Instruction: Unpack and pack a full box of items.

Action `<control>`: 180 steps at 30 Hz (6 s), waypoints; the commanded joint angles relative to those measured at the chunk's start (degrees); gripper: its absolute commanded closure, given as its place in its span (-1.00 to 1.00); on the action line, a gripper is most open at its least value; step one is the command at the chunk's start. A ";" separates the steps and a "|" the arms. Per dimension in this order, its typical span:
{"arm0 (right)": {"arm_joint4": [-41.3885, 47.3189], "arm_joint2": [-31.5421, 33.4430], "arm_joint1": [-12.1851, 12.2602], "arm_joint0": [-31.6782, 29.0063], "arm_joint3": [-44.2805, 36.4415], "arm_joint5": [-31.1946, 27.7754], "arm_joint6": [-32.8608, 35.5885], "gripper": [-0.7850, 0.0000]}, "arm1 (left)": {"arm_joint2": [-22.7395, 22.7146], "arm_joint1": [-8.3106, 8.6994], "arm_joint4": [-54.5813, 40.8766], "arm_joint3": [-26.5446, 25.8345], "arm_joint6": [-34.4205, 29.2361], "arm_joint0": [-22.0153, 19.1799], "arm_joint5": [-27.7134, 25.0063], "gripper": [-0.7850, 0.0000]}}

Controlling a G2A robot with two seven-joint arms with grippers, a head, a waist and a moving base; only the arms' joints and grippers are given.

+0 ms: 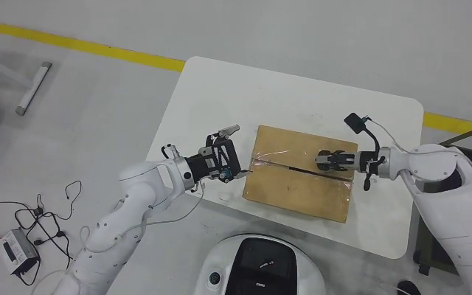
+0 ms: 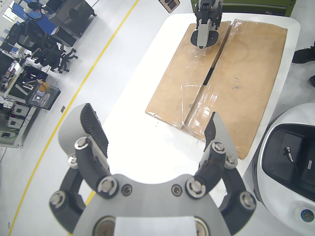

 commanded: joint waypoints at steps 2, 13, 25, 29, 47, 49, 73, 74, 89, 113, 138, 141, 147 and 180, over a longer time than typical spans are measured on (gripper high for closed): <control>-0.38 -0.15 -0.06 0.36 0.10 -0.05 -0.08 1.00 | 0.00 0.00 0.00 0.00 0.00 0.00 0.00 -1.00; 0.63 2.64 0.47 0.38 -4.02 -2.16 1.15 1.00 | 0.00 0.00 0.00 0.00 0.00 0.00 0.00 -1.00; 1.36 4.91 1.49 -1.06 -1.19 2.58 6.78 0.11 | 0.00 0.00 0.00 0.00 0.00 0.00 0.00 -1.00; 1.34 2.89 0.93 0.14 0.76 2.22 5.17 0.21 | 0.00 0.00 0.00 0.00 0.00 0.00 0.00 -1.00; 0.08 -4.84 -1.46 6.31 6.65 3.30 3.13 0.15 | 0.00 0.00 0.00 0.00 0.00 0.00 0.00 -1.00; -0.67 -5.66 -1.73 6.88 7.18 3.25 2.57 0.16 | 0.00 0.00 0.00 0.00 0.00 0.00 0.00 -1.00; -4.30 -3.57 -1.06 7.58 5.14 5.51 3.86 -0.39 | 0.00 0.00 0.00 0.00 0.00 0.00 0.00 -1.00; -4.47 -3.79 -1.12 7.86 5.07 5.74 3.94 -0.38 | 0.00 0.00 0.00 0.00 0.00 0.00 0.00 -1.00; -13.77 -12.91 -3.57 14.99 4.60 10.49 4.86 -0.21 | 0.00 0.00 0.00 0.00 0.00 0.00 0.00 -1.00; -18.71 -16.41 -4.87 16.61 4.89 13.72 5.45 0.87 | 0.00 0.00 0.00 0.00 0.00 0.00 0.00 -1.00; -14.34 -9.65 -3.74 11.93 -5.35 5.90 1.30 1.00 | 0.00 0.00 0.00 0.00 0.00 0.00 0.00 -1.00; -12.72 -8.90 -3.66 10.99 -6.96 4.43 0.68 1.00 | 0.00 0.00 0.00 0.00 0.00 0.00 0.00 -1.00; -10.37 -7.90 -3.58 9.50 -9.94 1.88 -0.40 1.00 | 0.00 0.00 0.00 0.00 0.00 0.00 0.00 -1.00; 5.11 -6.17 -4.79 7.98 -14.28 -5.68 -4.32 1.00 | 0.00 0.00 0.00 0.00 0.00 0.00 0.00 -1.00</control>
